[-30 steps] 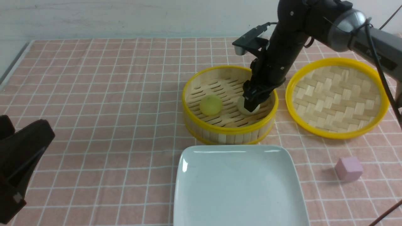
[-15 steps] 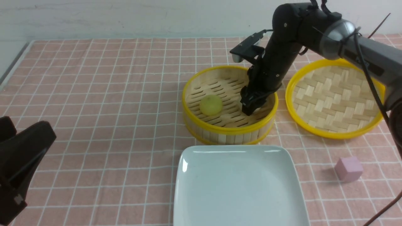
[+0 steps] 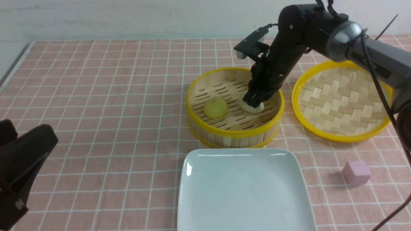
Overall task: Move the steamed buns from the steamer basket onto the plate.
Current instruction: Use the right arm to put the steamed stuffed bun into the plate
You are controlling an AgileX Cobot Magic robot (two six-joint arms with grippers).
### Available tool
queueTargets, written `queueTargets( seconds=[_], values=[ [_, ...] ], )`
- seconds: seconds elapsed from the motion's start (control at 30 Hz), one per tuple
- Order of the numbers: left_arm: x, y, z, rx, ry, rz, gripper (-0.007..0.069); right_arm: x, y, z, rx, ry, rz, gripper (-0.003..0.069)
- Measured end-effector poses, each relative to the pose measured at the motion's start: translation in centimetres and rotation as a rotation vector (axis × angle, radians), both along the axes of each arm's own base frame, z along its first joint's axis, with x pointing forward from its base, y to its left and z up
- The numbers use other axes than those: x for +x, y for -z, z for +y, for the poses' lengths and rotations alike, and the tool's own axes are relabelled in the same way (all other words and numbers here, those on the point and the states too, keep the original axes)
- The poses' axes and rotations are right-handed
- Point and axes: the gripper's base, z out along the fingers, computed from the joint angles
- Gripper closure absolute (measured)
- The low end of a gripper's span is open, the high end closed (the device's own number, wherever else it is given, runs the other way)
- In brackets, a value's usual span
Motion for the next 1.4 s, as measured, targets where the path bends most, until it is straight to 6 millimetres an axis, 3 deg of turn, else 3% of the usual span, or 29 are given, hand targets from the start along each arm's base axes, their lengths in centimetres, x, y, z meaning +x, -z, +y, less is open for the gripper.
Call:
queueTargets(
  seconds=[0.1, 0.2, 0.27, 0.3, 0.4, 0.5, 0.53, 0.57, 0.67, 0.8, 0.9, 1.13, 1.27, 1.3, 1.33, 1.4],
  values=[
    [0.0, 0.0, 0.0, 0.000, 0.000, 0.000, 0.0130, -0.1, -0.5, 0.0, 0.003, -0.001, -0.007, 0.0636],
    [0.0, 0.0, 0.0, 0.000, 0.000, 0.000, 0.0130, -0.6, -2.5, -0.2, 0.009, -0.007, -0.021, 0.0636],
    [0.0, 0.0, 0.0, 0.000, 0.000, 0.000, 0.0130, -1.4, -5.5, -0.5, 0.022, -0.013, -0.053, 0.0636],
    [0.0, 0.0, 0.0, 0.000, 0.000, 0.000, 0.0130, -1.5, -5.7, -0.5, 0.024, -0.013, -0.056, 0.0636],
    [0.0, 0.0, 0.0, 0.000, 0.000, 0.000, 0.0130, -3.7, -11.8, -1.4, 0.061, -0.011, -0.141, 0.0636],
    [0.0, 0.0, 0.0, 0.001, 0.000, 0.000, 0.0130, -6.3, -16.7, -2.3, 0.095, -0.016, -0.217, 0.0636],
    [0.0, 0.0, 0.0, 0.001, 0.000, 0.000, 0.0130, -6.5, -17.0, -2.4, 0.099, -0.017, -0.223, 0.0636],
    [0.0, 0.0, 0.0, 0.003, 0.000, -0.001, 0.0130, -8.0, -19.4, -2.9, 0.127, -0.019, -0.262, 0.0636],
    [0.0, 0.0, 0.0, 0.017, 0.002, -0.006, 0.0130, -10.3, -22.5, -3.5, 0.183, -0.015, -0.311, 0.0636],
    [0.0, 0.0, 0.0, 0.028, 0.003, -0.010, 0.0130, -12.1, -24.5, -4.1, 0.227, 0.004, -0.334, 0.0636],
    [0.0, 0.0, 0.0, 0.028, 0.002, -0.011, 0.0130, -13.2, -24.6, -4.3, 0.254, 0.029, -0.301, 0.0636],
    [0.0, 0.0, 0.0, 0.028, 0.003, -0.010, 0.0130, -15.8, -21.5, -4.9, 0.255, 0.049, -0.135, 0.0636],
    [0.0, 0.0, 0.0, 0.028, 0.003, -0.010, 0.0130, -17.9, -17.4, -5.1, 0.249, 0.023, 0.027, 0.0636],
    [0.0, 0.0, 0.0, 0.028, 0.003, -0.010, 0.0130, -18.4, -15.0, -5.0, 0.233, 0.004, 0.101, 0.0636],
    [0.0, 0.0, 0.0, 0.028, 0.003, -0.010, 0.0130, -18.4, -15.0, -5.0, 0.234, 0.000, 0.099, 0.0636],
    [0.0, 0.0, 0.0, 0.028, 0.003, -0.010, 0.0130, -18.6, -10.8, -4.9, 0.226, -0.019, 0.172, 0.0636]
  ],
)
